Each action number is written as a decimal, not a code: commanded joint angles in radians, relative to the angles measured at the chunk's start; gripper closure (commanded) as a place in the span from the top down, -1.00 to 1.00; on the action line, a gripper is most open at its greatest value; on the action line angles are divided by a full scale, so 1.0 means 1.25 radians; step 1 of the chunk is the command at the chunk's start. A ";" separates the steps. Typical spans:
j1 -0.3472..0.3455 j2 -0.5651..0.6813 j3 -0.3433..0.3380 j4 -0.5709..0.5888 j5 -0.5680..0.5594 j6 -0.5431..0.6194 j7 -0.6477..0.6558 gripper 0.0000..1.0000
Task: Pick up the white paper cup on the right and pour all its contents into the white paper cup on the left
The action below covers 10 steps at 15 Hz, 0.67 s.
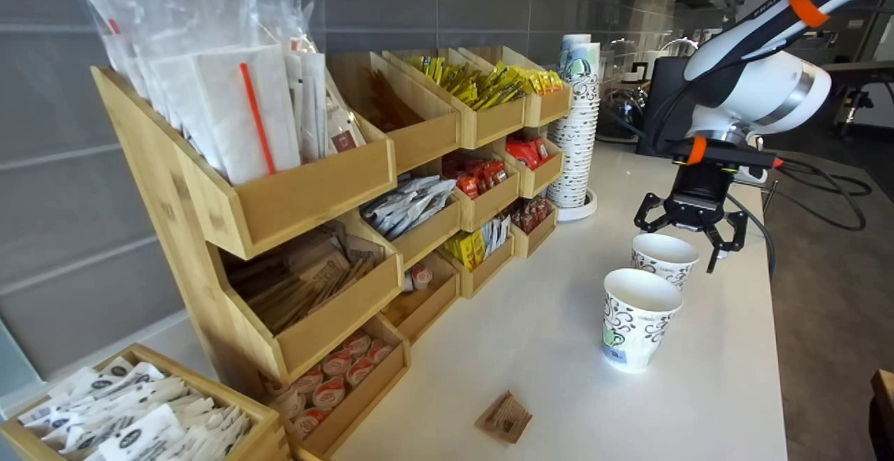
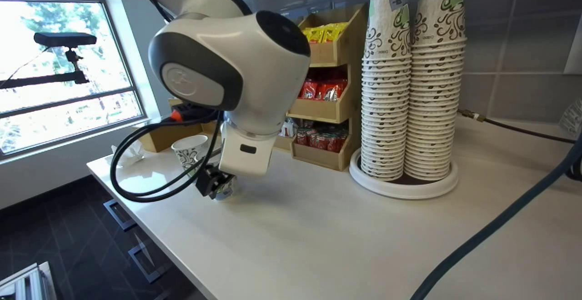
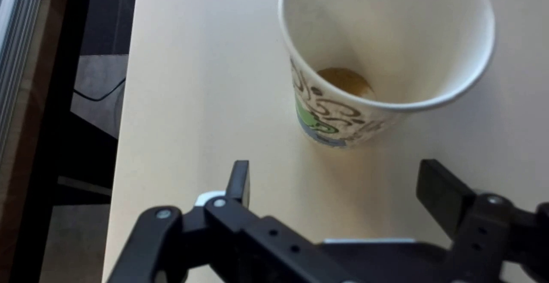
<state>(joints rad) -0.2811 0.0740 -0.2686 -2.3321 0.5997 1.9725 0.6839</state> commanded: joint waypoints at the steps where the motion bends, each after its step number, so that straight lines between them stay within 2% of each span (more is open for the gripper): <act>1: 0.007 0.037 0.004 0.031 0.067 -0.024 0.019 1.00; 10: 0.014 0.077 0.004 0.039 0.105 -0.048 0.039 1.00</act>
<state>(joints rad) -0.2673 0.1439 -0.2612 -2.3087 0.7059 1.9465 0.7108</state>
